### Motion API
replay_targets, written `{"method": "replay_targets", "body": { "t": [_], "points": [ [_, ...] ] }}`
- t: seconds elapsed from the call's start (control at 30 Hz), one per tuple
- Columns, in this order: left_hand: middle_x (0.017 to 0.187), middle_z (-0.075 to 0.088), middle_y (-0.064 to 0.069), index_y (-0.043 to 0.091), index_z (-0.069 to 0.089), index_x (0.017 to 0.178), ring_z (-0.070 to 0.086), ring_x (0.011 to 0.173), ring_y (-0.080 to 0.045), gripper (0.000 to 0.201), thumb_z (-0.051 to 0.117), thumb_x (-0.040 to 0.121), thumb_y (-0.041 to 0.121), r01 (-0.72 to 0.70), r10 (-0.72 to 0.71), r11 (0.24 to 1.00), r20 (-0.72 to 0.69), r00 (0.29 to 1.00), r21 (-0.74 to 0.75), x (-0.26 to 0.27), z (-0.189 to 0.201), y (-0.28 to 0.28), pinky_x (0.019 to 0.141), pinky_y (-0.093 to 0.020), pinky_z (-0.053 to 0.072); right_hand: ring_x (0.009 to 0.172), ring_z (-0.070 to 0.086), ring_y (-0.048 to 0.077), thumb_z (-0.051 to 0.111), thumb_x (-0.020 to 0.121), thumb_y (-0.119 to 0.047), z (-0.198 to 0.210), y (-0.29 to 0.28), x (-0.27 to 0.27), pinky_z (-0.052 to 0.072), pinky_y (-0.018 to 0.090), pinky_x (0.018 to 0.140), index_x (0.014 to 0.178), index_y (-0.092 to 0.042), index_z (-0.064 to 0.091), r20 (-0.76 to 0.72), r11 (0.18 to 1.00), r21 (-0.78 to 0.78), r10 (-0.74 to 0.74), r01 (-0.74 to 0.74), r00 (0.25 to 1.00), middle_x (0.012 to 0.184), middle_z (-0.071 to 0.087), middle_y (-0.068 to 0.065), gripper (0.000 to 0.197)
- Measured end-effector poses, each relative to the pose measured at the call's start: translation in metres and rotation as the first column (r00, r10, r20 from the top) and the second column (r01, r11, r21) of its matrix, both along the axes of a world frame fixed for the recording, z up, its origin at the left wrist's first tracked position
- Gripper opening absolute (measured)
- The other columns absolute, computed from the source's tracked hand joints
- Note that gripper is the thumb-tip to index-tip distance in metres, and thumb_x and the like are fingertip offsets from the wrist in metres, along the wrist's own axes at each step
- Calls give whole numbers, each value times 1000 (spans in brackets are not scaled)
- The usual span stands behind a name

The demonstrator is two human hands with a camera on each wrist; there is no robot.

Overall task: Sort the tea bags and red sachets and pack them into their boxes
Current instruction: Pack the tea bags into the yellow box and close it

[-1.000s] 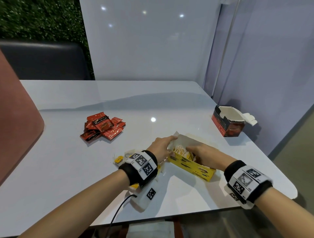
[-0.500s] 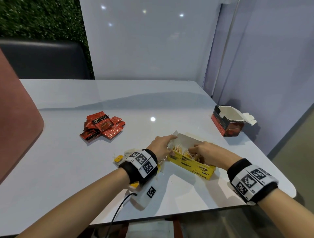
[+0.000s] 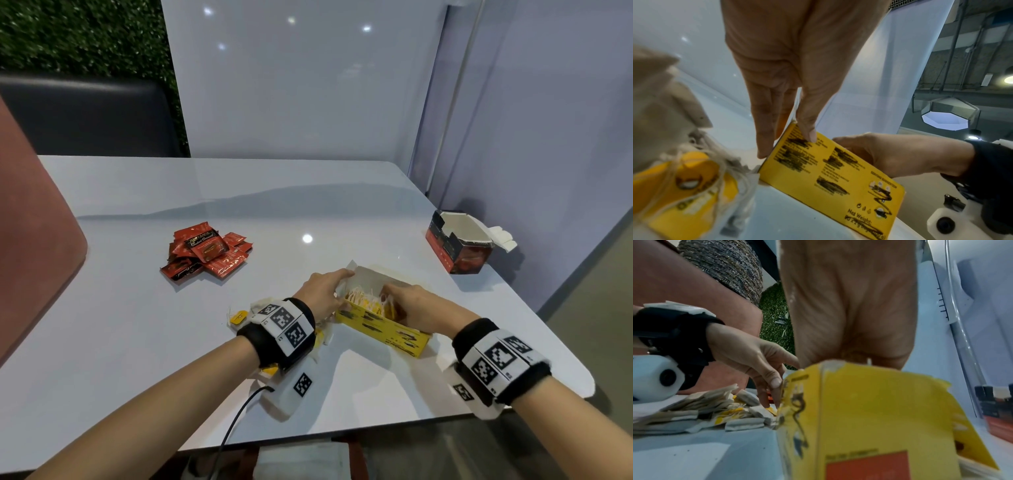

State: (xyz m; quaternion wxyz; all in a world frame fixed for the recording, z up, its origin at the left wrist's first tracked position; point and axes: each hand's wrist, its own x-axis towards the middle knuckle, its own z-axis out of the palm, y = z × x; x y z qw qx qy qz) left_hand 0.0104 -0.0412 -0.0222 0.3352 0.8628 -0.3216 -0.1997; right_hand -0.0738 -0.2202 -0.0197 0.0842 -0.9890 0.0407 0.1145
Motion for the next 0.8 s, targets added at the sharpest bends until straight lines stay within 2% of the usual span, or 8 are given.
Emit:
{"method": "replay_targets", "body": {
  "t": [0.13,0.17,0.3,0.43,0.53,0.63,0.7,0.8],
  "points": [
    [128,47,-18,24,38,139,60,74,-19,58,62,87,12,7,-7,1000,-14,1000,-5,2,0,0,56,-17,53,86,56,19,54,84,3,0,3,0,50,29,75,123,-18,46,4,997,80,-4,4,1000,102,61,5,45],
    [127,47,-19,25,38,139,61,77,-22,59,63,87,14,6,-6,1000,-6,1000,0,3,-1,0,59,-18,54,82,55,18,53,82,5,1,3,1,49,26,71,121,-18,47,16,995,103,-11,10,1000,96,59,2,46],
    [129,47,-20,26,38,139,59,102,-35,62,66,85,18,-3,3,999,10,1000,33,4,-4,1,87,-40,53,77,55,16,56,82,3,1,5,-1,42,16,61,116,-20,48,43,987,157,-27,20,999,78,53,-7,42],
    [133,48,-20,26,37,140,55,114,-32,62,62,86,8,39,-38,999,-38,999,20,5,3,4,92,-42,51,75,55,11,58,84,1,3,7,-5,40,9,58,127,-19,43,10,985,171,-38,36,999,89,56,-3,50],
    [133,52,-15,29,38,140,56,114,-25,62,54,89,-3,60,-62,998,-58,996,-37,12,20,23,86,-32,53,76,56,14,57,84,4,12,9,-9,47,13,65,130,-16,42,28,977,196,-94,87,995,97,54,1,52],
    [119,61,-12,24,48,132,62,97,-20,52,49,89,-5,-8,3,995,-52,999,-97,24,38,64,71,-21,53,83,54,16,56,87,3,22,21,-13,52,30,81,127,-15,46,193,990,118,-93,71,977,104,51,1,45],
    [108,66,-8,19,56,119,66,90,-18,37,51,90,-2,-36,33,997,-48,998,-61,28,38,95,68,-19,54,92,57,18,58,88,-1,25,36,-14,52,36,83,124,-17,49,321,998,58,-40,22,946,114,54,2,41],
    [95,69,-4,15,63,101,67,84,-17,16,55,90,6,-64,66,997,-65,996,36,21,26,134,65,-20,55,96,57,17,60,87,-7,30,64,-11,51,35,80,115,-18,55,409,974,207,0,-93,913,112,56,-1,31]
  ]
}}
